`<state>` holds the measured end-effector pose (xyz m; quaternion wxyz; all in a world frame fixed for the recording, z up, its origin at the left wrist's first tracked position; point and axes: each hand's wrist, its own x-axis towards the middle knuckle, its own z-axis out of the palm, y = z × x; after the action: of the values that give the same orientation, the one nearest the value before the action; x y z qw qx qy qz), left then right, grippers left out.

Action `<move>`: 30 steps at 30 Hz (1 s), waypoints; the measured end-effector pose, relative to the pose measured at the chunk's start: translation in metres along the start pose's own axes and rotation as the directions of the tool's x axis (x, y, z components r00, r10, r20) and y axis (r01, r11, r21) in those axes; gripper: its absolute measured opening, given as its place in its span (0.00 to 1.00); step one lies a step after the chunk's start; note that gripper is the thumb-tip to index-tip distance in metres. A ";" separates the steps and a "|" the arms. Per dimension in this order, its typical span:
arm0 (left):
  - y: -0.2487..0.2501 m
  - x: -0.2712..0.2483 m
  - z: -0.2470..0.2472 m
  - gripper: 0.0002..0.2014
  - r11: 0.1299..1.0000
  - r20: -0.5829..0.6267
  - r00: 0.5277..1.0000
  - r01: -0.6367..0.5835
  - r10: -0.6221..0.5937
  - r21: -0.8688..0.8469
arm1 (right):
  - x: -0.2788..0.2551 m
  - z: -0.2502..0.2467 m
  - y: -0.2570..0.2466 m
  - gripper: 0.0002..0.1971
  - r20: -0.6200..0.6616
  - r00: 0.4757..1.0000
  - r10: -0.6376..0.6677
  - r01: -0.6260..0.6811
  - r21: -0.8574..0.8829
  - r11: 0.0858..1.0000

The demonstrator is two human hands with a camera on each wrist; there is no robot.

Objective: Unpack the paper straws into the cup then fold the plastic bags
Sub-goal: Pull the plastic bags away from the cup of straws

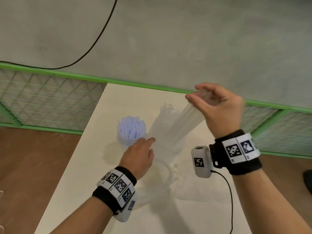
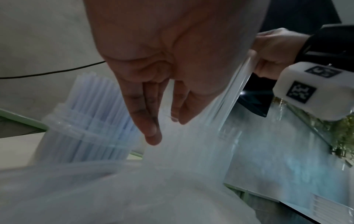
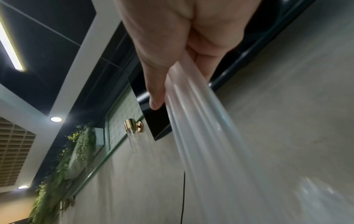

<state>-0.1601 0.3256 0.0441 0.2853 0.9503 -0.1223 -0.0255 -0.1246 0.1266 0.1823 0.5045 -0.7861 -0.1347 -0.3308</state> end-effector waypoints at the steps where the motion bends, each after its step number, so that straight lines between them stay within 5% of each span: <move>1: 0.002 0.000 -0.001 0.20 1.000 -0.007 1.000 -0.007 0.007 0.004 | -0.004 0.003 0.004 0.13 0.012 1.000 -0.001 0.001 -0.008 1.000; 6: 0.012 -0.001 -0.002 0.16 0.999 -0.024 0.999 -0.033 0.033 0.000 | -0.031 0.021 0.041 0.13 0.211 0.977 0.012 0.007 -0.090 0.996; 10: 0.013 0.000 -0.001 0.16 0.999 -0.022 0.999 -0.042 0.042 -0.002 | -0.061 0.032 0.075 0.14 0.435 0.900 -0.038 0.185 -0.301 0.936; 16: 0.016 -0.004 -0.008 0.19 0.999 -0.090 0.995 -0.034 0.035 0.015 | -0.077 0.024 0.078 0.32 0.729 0.684 0.035 0.461 -0.469 0.753; 20: 0.024 -0.003 -0.009 0.25 0.986 -0.246 0.955 -0.168 0.168 0.022 | -0.086 0.004 0.059 0.35 0.644 0.761 0.077 0.384 -0.542 0.747; 22: 0.028 0.000 -0.005 0.32 0.959 -0.184 0.942 -0.265 0.280 0.100 | -0.098 0.002 0.058 0.36 0.650 0.754 0.100 0.401 -0.576 0.713; 25: 0.027 0.002 0.006 0.35 0.936 -0.008 0.956 -0.284 0.292 0.209 | -0.118 0.007 0.066 0.36 0.683 0.713 0.159 0.429 -0.604 0.671; 28: 0.021 0.000 0.007 0.30 0.897 0.010 0.940 -0.329 0.341 0.293 | -0.122 0.006 0.074 0.34 0.686 0.713 0.143 0.439 -0.596 0.673; 30: 0.017 0.001 0.007 0.28 0.894 -0.060 0.918 -0.363 0.391 0.262 | -0.117 0.003 0.074 0.29 0.654 0.754 0.066 0.393 -0.528 0.753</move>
<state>-0.1632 0.3083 0.0477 0.1713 0.9362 -0.2905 0.0988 -0.1697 0.1100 0.0526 0.0975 -0.9564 -0.2498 -0.1157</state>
